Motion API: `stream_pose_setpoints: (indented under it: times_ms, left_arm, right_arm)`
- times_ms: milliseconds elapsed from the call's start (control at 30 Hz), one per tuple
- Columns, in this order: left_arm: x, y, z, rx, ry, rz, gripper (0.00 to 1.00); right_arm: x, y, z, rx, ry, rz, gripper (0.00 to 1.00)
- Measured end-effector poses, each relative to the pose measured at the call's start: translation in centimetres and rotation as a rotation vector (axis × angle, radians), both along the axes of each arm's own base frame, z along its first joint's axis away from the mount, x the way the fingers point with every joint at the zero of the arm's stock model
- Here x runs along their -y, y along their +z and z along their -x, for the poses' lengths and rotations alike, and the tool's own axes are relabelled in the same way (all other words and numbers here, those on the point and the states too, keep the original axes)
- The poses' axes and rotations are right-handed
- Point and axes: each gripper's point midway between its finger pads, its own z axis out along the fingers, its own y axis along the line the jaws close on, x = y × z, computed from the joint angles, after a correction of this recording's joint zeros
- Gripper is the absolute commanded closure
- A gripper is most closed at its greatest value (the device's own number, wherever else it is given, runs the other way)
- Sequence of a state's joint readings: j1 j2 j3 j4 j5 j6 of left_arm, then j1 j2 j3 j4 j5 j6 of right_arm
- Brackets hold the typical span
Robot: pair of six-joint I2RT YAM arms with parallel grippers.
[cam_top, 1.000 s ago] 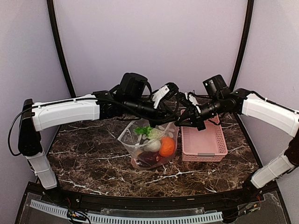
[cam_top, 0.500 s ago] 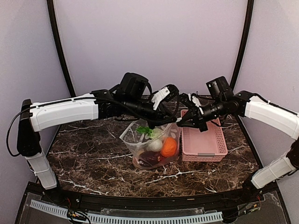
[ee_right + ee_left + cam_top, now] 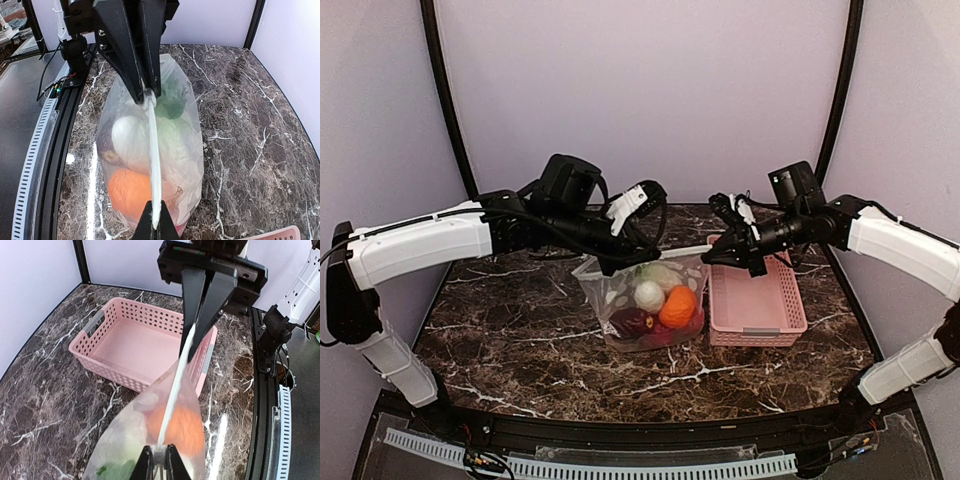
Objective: Place the food in the zip-top bag and seal the zipper
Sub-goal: Zip the zipper of the food storage bag.
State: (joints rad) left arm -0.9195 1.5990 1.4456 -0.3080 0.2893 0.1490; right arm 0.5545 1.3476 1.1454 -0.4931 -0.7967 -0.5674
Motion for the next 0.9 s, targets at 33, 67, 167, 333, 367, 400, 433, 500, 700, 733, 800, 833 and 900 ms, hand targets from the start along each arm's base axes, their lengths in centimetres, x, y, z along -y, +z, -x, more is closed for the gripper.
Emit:
stream_pose_setpoints:
  times_ms: [33,67,167,333,367,400,433,500,700,733,800,833,900]
  left_arm:
    - [-0.6,-0.2,0.0,-0.001,0.008,-0.004,0.99]
    - [-1.3,-0.4,0.0,-0.004,0.016,-0.009,0.99]
    - [-3.1,-0.9,0.3,-0.007,0.038,-0.015,0.99]
    - [-5.9,-1.6,0.7,-0.006,0.079,-0.026,0.99]
    - [-6.4,-1.6,0.7,-0.004,0.087,-0.025,0.99]
    - [-7.0,-1.6,0.8,-0.001,0.096,-0.025,0.99]
    - [-7.4,-1.6,0.9,0.001,0.104,-0.024,0.99]
    - [-8.4,-1.5,1.0,0.009,0.120,-0.023,0.99]
    - [-10.4,-2.5,1.5,0.009,0.154,-0.048,0.99]
    - [-10.6,-2.9,1.6,0.006,0.159,-0.056,0.99]
    - [-11.1,-3.4,1.8,0.001,0.166,-0.069,0.99]
    - [-11.2,-3.6,1.8,0.001,0.170,-0.073,0.99]
    - [-11.7,-3.9,1.9,0.003,0.182,-0.082,0.99]
  right_arm:
    - [0.1,0.0,-0.1,-0.001,-0.003,0.000,1.00]
    - [0.1,-0.1,-0.1,-0.001,-0.005,0.001,1.00]
    - [0.3,-0.2,-0.3,-0.004,-0.011,0.002,1.00]
    - [0.5,-0.2,-0.5,-0.005,-0.019,0.003,1.00]
    - [0.5,-0.2,-0.6,-0.005,-0.020,0.003,1.00]
    - [0.6,-0.2,-0.6,-0.005,-0.023,0.003,1.00]
    - [0.6,-0.2,-0.7,-0.005,-0.024,0.003,1.00]
    - [0.8,-0.3,-0.8,-0.007,-0.028,0.002,1.00]
    - [1.0,-0.8,-1.4,-0.023,-0.040,0.008,1.00]
    - [1.0,-0.9,-1.5,-0.027,-0.043,0.011,1.00]
    - [1.1,-1.2,-1.7,-0.033,-0.046,0.014,1.00]
    - [1.1,-1.3,-1.7,-0.036,-0.047,0.015,1.00]
    - [1.1,-1.4,-1.8,-0.040,-0.047,0.017,1.00]
